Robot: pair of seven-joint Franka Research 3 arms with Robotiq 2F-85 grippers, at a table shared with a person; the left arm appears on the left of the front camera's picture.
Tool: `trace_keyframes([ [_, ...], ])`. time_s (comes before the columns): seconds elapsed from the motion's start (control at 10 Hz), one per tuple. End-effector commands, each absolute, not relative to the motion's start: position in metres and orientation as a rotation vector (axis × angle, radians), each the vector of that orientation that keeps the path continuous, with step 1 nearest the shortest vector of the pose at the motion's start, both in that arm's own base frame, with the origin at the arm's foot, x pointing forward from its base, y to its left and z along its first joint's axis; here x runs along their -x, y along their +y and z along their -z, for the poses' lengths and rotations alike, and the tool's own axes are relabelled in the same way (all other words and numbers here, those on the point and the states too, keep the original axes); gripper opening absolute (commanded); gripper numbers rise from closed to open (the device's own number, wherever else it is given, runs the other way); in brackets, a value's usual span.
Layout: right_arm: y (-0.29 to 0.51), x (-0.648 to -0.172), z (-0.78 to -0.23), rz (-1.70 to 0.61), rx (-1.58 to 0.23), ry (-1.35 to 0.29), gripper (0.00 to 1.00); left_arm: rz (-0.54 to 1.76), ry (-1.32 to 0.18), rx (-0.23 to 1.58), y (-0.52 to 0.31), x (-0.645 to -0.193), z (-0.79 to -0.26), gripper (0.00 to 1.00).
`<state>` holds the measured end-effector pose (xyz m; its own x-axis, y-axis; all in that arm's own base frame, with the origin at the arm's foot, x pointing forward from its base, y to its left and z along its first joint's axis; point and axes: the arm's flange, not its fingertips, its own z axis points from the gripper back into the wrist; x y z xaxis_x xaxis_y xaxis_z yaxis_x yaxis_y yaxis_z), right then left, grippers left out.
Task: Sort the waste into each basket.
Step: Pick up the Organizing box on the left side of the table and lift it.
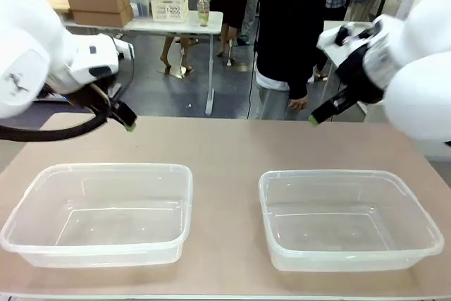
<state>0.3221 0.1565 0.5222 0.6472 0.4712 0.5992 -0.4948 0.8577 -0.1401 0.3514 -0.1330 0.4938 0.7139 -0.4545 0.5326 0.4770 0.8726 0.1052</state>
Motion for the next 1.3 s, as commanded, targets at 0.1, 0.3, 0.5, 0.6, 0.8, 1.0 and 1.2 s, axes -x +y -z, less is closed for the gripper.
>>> trace_keyframes([
  [0.1,0.161,-0.347,-0.482,-0.606,-0.041,-0.6,1.0,0.516,-0.579,0.041,-0.133,-0.351,-0.494,1.0],
  [0.3,0.149,-0.314,-0.528,-0.527,-0.225,-0.682,1.0,0.681,-0.61,0.32,-0.128,-0.337,-0.529,1.0],
  [0.5,0.094,-0.296,-0.568,-0.185,-1.048,-0.718,1.0,0.588,-0.509,0.996,-0.068,-0.341,-0.541,1.0],
  [0.6,0.057,-0.289,-0.577,0.061,-1.266,-0.768,1.0,0.342,-0.252,1.136,-0.053,-0.347,-0.544,1.0],
  [0.8,0.003,-0.279,-0.567,0.304,-1.466,-0.77,1.0,0.007,-0.13,1.335,-0.023,-0.342,-0.533,1.0],
  [1.0,-0.028,-0.281,-0.543,0.489,-1.431,-0.743,1.0,-0.138,-0.304,1.484,0.015,-0.329,-0.517,1.0],
  [1.2,-0.013,-0.292,-0.596,-0.056,-1.039,-0.721,1.0,0.439,-0.427,1.123,-0.015,-0.333,-0.534,1.0],
])
